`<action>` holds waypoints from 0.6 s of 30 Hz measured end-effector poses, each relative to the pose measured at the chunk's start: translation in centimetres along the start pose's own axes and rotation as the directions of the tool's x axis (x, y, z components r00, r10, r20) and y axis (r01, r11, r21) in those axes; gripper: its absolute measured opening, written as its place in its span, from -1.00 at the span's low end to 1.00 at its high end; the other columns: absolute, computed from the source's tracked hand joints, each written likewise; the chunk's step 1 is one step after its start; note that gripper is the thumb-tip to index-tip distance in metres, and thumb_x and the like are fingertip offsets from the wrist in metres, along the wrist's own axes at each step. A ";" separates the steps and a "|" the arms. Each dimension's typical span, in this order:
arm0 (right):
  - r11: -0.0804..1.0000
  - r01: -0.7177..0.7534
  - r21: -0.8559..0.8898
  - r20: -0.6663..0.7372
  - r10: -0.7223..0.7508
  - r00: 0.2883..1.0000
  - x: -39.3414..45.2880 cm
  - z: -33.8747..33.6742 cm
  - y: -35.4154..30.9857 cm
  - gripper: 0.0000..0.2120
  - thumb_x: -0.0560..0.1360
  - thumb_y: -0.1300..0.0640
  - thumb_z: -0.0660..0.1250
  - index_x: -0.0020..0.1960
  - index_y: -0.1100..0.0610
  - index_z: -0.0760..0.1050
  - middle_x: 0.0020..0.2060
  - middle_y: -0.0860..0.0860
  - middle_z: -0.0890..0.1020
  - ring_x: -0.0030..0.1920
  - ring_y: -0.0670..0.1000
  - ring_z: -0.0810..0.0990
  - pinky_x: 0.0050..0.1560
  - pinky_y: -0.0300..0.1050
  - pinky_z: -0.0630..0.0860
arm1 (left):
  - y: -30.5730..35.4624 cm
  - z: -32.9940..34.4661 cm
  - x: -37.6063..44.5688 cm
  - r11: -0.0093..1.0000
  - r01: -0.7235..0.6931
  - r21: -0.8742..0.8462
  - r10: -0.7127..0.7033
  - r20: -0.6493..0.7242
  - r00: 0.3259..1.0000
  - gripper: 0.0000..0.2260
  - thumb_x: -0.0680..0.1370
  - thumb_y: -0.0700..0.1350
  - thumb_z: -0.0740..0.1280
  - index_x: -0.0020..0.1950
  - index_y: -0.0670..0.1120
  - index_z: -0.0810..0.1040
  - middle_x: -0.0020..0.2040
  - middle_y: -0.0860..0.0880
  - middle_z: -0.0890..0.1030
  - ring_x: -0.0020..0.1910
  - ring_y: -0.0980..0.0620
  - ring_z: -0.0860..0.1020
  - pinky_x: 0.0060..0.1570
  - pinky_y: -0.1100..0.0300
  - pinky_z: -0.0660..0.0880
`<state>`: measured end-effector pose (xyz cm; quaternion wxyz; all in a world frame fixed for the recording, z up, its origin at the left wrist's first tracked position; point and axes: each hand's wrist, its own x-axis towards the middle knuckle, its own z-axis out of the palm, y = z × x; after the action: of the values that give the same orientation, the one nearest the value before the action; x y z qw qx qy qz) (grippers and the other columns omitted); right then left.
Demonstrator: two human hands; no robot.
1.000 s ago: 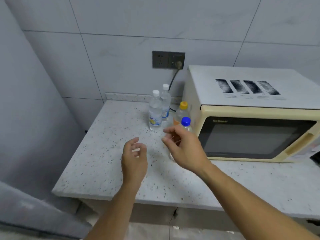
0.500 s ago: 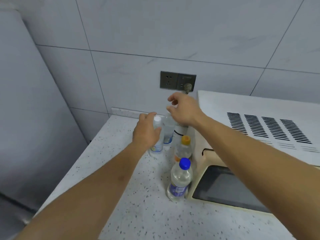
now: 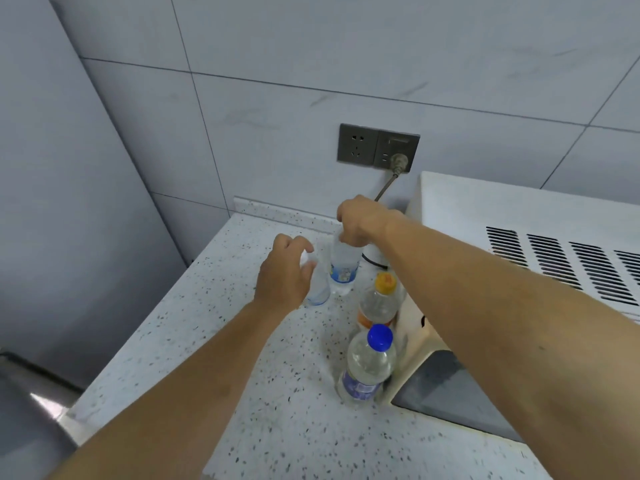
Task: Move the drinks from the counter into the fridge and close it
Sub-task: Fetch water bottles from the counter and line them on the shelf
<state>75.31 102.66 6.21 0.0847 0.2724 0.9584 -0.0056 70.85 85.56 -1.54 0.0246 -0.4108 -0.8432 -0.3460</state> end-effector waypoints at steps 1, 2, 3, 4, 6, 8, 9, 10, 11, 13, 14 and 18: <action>1.000 0.001 -0.011 -0.005 -0.001 1.000 -0.1 0.2 -0.2 -0.63 0.56 0.13 0.34 0.34 0.16 0.46 0.25 0.17 0.52 0.18 0.15 0.53 0.12 -0.04 0.48 | -0.5 -0.4 -0.8 0.999 0.037 -0.013 -0.037 -0.022 0.999 -0.85 0.57 -0.08 0.36 0.12 -0.05 0.53 0.06 0.02 0.40 -0.21 0.05 0.46 -0.33 0.45 0.25; 1.000 0.004 -0.019 0.005 -0.004 1.000 -0.4 0.4 -0.4 -0.65 0.55 0.14 0.34 0.32 0.16 0.46 0.23 0.17 0.52 0.16 0.15 0.53 0.08 -0.05 0.47 | -1.1 -0.7 -1.6 0.996 0.079 -0.032 -0.080 -0.036 0.996 -0.88 0.57 -0.09 0.36 0.09 -0.04 0.53 0.06 0.03 0.39 -0.21 0.06 0.45 -0.33 0.47 0.23; 1.000 0.010 -0.027 0.023 -0.009 1.000 -0.6 0.7 -0.6 -0.65 0.55 0.15 0.35 0.31 0.16 0.46 0.22 0.16 0.53 0.15 0.15 0.53 0.04 -0.06 0.46 | -1.5 -1.0 -2.5 0.992 0.117 -0.054 -0.119 -0.042 0.992 -0.91 0.56 -0.10 0.35 0.06 -0.02 0.53 0.06 0.04 0.38 -0.22 0.05 0.45 -0.34 0.47 0.23; 0.999 0.016 -0.037 0.040 -0.014 0.999 -1.0 0.9 -0.8 -0.66 0.53 0.16 0.36 0.29 0.16 0.46 0.21 0.16 0.54 0.14 0.14 0.54 0.00 -0.07 0.44 | -1.9 -1.2 -3.4 0.986 0.150 -0.073 -0.153 -0.041 0.987 -0.93 0.56 -0.10 0.35 0.02 0.00 0.51 0.05 0.05 0.37 -0.21 0.05 0.45 -0.34 0.45 0.24; 0.999 0.024 -0.048 0.057 -0.021 0.998 -1.6 1.0 -1.5 -0.67 0.51 0.20 0.37 0.26 0.17 0.47 0.17 0.15 0.57 0.07 0.13 0.54 -0.08 -0.08 0.42 | -2.4 -1.7 -4.8 0.971 0.215 -0.103 -0.219 -0.030 0.975 -0.93 0.56 -0.09 0.36 -0.03 0.04 0.49 0.05 0.05 0.36 -0.19 0.04 0.46 -0.31 0.41 0.29; 0.999 0.030 -0.039 0.056 -0.028 0.998 -2.3 0.8 -2.7 -0.72 0.48 0.25 0.36 0.20 0.19 0.51 0.12 0.14 0.59 -0.05 0.11 0.51 -0.11 -0.09 0.42 | -2.8 -2.2 -6.1 0.955 0.270 -0.124 -0.274 -0.013 0.962 -0.91 0.55 -0.06 0.38 -0.05 0.05 0.47 0.05 0.03 0.38 -0.18 0.04 0.47 -0.32 0.42 0.29; 0.999 0.036 -0.040 0.057 -0.033 0.998 -2.6 0.7 -3.3 -0.74 0.47 0.27 0.35 0.16 0.20 0.54 0.10 0.14 0.61 -0.09 0.10 0.50 -0.13 -0.10 0.44 | -2.9 -2.5 -6.6 0.947 0.291 -0.135 -0.295 -0.005 0.956 -0.91 0.55 -0.05 0.38 -0.05 0.05 0.48 0.05 0.02 0.39 -0.17 0.04 0.48 -0.33 0.43 0.28; 0.998 0.040 -0.039 0.060 -0.038 0.997 -3.0 0.6 -4.0 -0.75 0.47 0.28 0.35 0.14 0.20 0.55 0.07 0.14 0.62 -0.11 0.10 0.51 -0.13 -0.09 0.46 | -3.0 -2.8 -7.2 0.939 0.308 -0.149 -0.312 -0.002 0.950 -0.92 0.55 -0.06 0.38 -0.05 0.03 0.49 0.05 0.02 0.40 -0.15 0.03 0.50 -0.33 0.43 0.28; 0.999 0.044 -0.031 0.062 -0.042 0.997 -3.3 0.6 -4.7 -0.76 0.46 0.27 0.35 0.12 0.20 0.56 0.06 0.14 0.63 -0.11 0.10 0.53 -0.13 -0.08 0.50 | -3.0 -3.2 -7.7 0.933 0.320 -0.164 -0.326 -0.006 0.945 -0.93 0.55 -0.06 0.38 -0.05 0.02 0.50 0.06 0.01 0.41 -0.13 0.03 0.51 -0.33 0.43 0.29; 0.999 0.052 0.003 0.060 -0.052 0.997 -4.0 0.7 -5.8 -0.77 0.46 0.25 0.35 0.12 0.19 0.56 0.05 0.12 0.63 -0.04 0.11 0.59 -0.04 -0.05 0.59 | -2.8 -4.2 -8.5 0.928 0.325 -0.184 -0.336 -0.031 0.941 -0.94 0.54 -0.07 0.38 -0.03 0.00 0.53 0.05 0.01 0.44 -0.10 0.02 0.53 -0.33 0.44 0.30; 0.998 0.055 0.026 0.058 -0.057 0.997 -4.5 0.7 -6.4 -0.76 0.46 0.23 0.35 0.12 0.19 0.57 0.05 0.11 0.64 -0.01 0.11 0.61 0.01 -0.03 0.61 | -2.7 -4.8 -8.8 0.929 0.318 -0.187 -0.332 -0.045 0.942 -0.94 0.54 -0.08 0.39 -0.03 0.00 0.54 0.05 0.01 0.45 -0.10 0.02 0.53 -0.32 0.44 0.30; 0.982 0.063 0.177 0.082 -0.078 0.994 -6.7 0.7 -8.4 -0.72 0.45 0.24 0.33 0.13 0.23 0.63 0.04 0.15 0.68 0.01 0.13 0.66 -0.03 0.01 0.67 | -2.9 -7.8 -10.0 0.946 0.271 -0.178 -0.286 -0.067 0.956 -0.92 0.53 -0.13 0.39 0.01 -0.03 0.58 0.04 -0.04 0.56 -0.09 0.02 0.53 -0.26 0.41 0.35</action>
<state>76.61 92.01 6.35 0.1026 0.2441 0.9586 -0.1044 73.49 72.91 -0.54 -0.0204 -0.2718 -0.8588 -0.4337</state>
